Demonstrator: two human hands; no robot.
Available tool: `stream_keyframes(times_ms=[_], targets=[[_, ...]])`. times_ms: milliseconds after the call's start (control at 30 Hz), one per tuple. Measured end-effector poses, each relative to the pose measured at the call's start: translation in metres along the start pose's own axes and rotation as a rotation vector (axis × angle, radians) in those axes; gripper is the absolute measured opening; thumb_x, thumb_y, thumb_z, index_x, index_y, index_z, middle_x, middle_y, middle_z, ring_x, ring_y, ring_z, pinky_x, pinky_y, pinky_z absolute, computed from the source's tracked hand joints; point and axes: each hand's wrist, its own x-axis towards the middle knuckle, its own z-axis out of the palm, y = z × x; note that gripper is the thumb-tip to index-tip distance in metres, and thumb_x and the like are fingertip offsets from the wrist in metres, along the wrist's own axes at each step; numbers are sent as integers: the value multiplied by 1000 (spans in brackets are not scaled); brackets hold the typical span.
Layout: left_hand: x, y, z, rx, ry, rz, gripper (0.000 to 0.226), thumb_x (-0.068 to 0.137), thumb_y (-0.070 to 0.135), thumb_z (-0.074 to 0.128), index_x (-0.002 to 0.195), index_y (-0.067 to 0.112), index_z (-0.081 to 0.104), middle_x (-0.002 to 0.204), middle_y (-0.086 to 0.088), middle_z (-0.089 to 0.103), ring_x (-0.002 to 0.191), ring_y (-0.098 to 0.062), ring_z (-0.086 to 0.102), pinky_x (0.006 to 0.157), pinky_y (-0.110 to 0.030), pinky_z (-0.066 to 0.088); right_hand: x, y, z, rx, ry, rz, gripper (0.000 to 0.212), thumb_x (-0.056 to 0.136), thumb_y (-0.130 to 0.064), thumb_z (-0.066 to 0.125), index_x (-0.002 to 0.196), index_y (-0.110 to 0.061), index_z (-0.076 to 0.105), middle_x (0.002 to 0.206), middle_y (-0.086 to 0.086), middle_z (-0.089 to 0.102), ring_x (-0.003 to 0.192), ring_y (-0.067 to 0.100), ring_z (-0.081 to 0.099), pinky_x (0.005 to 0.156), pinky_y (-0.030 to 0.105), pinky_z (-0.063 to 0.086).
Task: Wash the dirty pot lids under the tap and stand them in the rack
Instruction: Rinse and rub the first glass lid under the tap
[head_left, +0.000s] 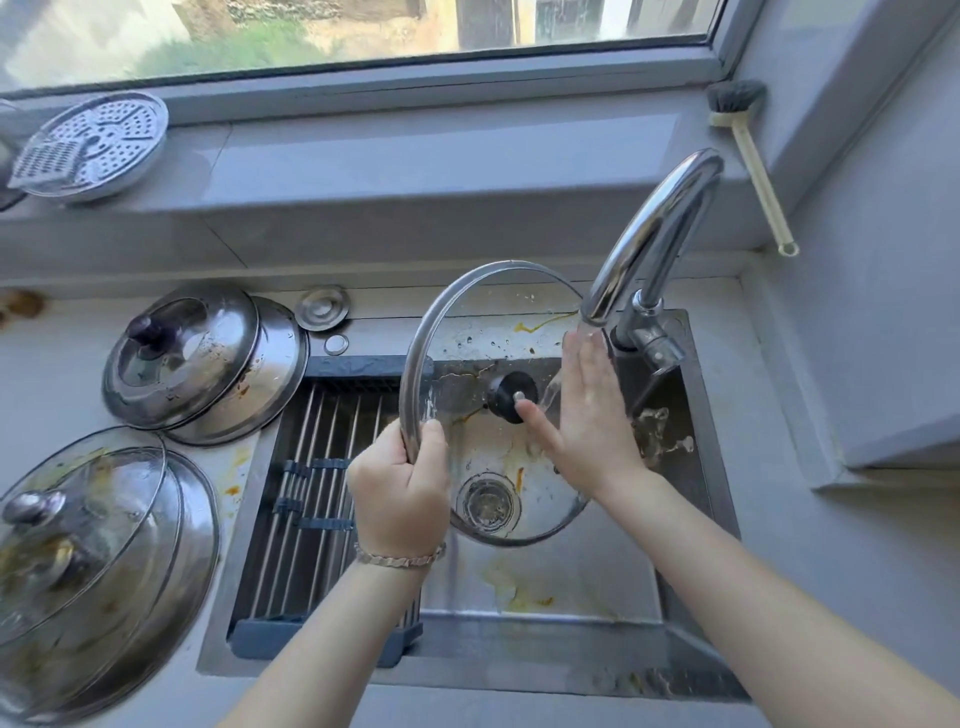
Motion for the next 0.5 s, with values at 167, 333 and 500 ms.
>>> stream_keyframes(times_ms=[167, 333, 500], targets=[[14, 2, 5, 139, 71, 61, 41, 81, 39, 39, 50, 12, 42, 43, -11, 46, 42, -30, 45, 45, -39, 42, -47, -28, 22, 78, -242, 115, 100, 75, -74, -10, 148, -6, -6, 156, 11, -16, 144, 19, -15, 114, 32, -10], [23, -1, 13, 274, 91, 124, 37, 85, 32, 41, 51, 29, 26, 42, 12, 29, 39, -8, 28, 43, -21, 22, -85, -62, 11, 123, -316, -79, 105, 67, -65, -20, 147, -12, 22, 155, 4, 20, 144, 12, 12, 115, 35, -11], [23, -8, 10, 249, 112, 20, 35, 84, 28, 42, 51, 16, 37, 45, -8, 47, 47, -31, 47, 51, -35, 40, -82, -24, 11, 9, -272, -220, 72, 96, -55, 9, 124, -12, 59, 129, 2, 59, 123, 13, 53, 111, 34, 25]])
